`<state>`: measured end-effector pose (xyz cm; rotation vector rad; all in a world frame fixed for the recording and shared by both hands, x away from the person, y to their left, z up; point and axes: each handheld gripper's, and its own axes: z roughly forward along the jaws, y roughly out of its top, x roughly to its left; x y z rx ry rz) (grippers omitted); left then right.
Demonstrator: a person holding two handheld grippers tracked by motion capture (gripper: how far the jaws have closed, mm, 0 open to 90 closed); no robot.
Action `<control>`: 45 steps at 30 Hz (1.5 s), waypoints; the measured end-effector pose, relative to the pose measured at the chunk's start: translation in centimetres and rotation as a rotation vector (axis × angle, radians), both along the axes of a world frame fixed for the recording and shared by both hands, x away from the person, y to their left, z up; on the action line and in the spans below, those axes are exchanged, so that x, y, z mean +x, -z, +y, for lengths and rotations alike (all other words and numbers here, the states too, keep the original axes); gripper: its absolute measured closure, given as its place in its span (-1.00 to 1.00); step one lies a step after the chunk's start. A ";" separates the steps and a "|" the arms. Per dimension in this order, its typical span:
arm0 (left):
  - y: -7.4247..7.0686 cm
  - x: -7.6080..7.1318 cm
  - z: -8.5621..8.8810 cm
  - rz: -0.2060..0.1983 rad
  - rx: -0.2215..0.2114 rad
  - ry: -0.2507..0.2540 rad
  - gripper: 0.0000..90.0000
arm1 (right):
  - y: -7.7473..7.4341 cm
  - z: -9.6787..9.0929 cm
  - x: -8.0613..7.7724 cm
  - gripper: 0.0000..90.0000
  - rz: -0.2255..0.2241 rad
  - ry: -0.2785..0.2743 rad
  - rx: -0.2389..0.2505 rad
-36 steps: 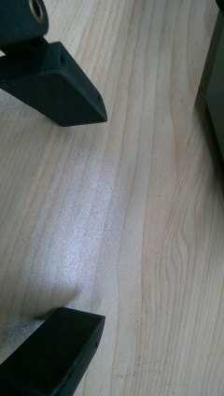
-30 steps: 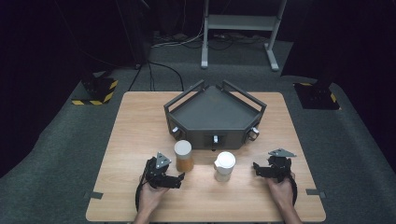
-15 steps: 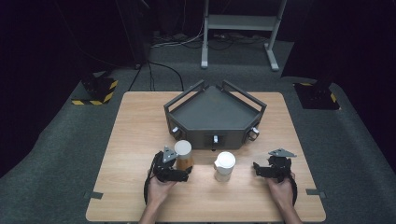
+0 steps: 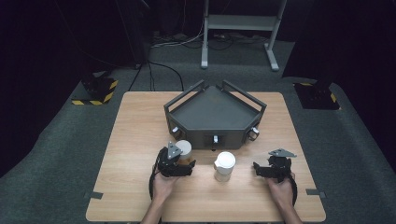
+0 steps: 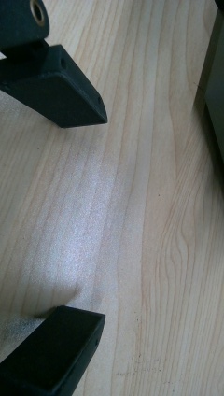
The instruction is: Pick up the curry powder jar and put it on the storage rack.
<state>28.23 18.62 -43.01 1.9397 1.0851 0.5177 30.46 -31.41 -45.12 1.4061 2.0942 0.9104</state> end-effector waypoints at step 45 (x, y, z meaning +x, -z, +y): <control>-1.0 -0.1 -0.3 -0.052 -0.029 0.009 -0.26 | 0.0 0.0 0.0 -0.89 0.000 0.002 0.001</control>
